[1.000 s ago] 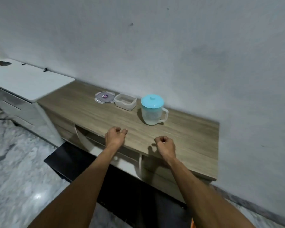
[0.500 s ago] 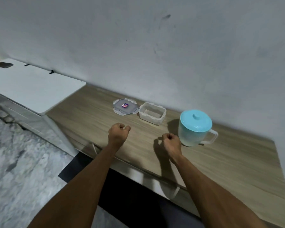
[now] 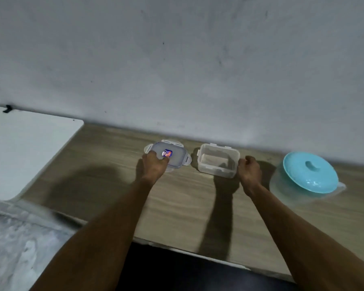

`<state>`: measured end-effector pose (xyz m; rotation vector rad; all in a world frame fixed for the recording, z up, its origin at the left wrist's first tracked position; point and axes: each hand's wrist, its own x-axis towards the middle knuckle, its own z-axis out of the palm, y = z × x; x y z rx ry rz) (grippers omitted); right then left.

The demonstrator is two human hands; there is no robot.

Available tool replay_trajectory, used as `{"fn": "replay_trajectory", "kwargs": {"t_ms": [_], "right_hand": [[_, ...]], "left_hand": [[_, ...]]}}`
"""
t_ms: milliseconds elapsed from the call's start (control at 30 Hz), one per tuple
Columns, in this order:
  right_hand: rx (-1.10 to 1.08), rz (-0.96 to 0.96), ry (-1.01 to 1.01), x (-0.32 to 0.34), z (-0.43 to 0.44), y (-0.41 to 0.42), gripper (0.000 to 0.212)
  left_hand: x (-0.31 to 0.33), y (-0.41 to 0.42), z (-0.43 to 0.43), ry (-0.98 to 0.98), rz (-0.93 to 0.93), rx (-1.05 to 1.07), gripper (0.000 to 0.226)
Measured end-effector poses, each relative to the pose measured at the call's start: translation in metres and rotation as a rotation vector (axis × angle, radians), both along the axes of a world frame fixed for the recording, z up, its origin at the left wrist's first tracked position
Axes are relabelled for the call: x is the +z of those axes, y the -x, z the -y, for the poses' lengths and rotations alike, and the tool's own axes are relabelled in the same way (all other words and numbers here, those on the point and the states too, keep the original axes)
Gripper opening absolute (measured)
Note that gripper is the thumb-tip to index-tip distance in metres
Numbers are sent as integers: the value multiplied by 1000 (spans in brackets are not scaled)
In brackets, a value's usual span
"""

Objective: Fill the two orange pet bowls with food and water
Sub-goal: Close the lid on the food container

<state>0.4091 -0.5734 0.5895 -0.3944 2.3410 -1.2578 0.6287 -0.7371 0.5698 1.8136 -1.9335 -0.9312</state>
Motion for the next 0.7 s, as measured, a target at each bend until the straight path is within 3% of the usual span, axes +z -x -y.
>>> {"fn": "replay_trajectory", "kwargs": {"t_ms": [267,433,700], "right_hand": [[-58,-146,-75,-28,16,-3,33],[-72,-182,-63,-33,18,-8,31],[-98,-180,-68,-33,19,-8,33]], "left_hand": [[-27,6,43,-34,135,77,111],[-20,20,49,-57,235,72,121],[-44,16,78,-344,-48,214,143]]}}
